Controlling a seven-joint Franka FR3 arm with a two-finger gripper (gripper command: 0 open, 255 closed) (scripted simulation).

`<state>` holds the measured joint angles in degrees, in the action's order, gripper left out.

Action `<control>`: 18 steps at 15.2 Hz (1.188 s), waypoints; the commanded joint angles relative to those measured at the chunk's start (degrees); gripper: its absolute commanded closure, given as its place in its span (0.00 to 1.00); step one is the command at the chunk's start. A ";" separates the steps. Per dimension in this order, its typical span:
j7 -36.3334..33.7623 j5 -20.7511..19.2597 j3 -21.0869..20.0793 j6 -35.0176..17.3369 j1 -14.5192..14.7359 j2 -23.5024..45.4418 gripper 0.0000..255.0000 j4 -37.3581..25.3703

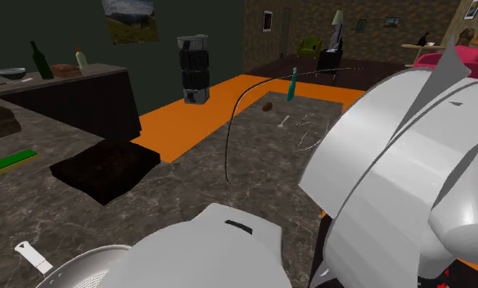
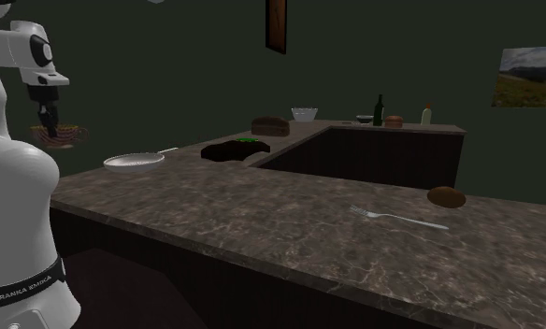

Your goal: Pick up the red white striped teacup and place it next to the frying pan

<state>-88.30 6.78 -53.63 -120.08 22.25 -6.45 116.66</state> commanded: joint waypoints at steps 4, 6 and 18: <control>-1.14 -1.50 -0.80 -3.83 -0.03 1.76 1.00 2.59; -1.67 -2.25 -1.09 -5.39 -0.06 2.58 1.00 3.62; -6.86 -9.66 -1.92 -14.49 0.37 9.43 1.00 8.75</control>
<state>-94.40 -1.95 -55.50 -133.71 22.44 2.25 125.02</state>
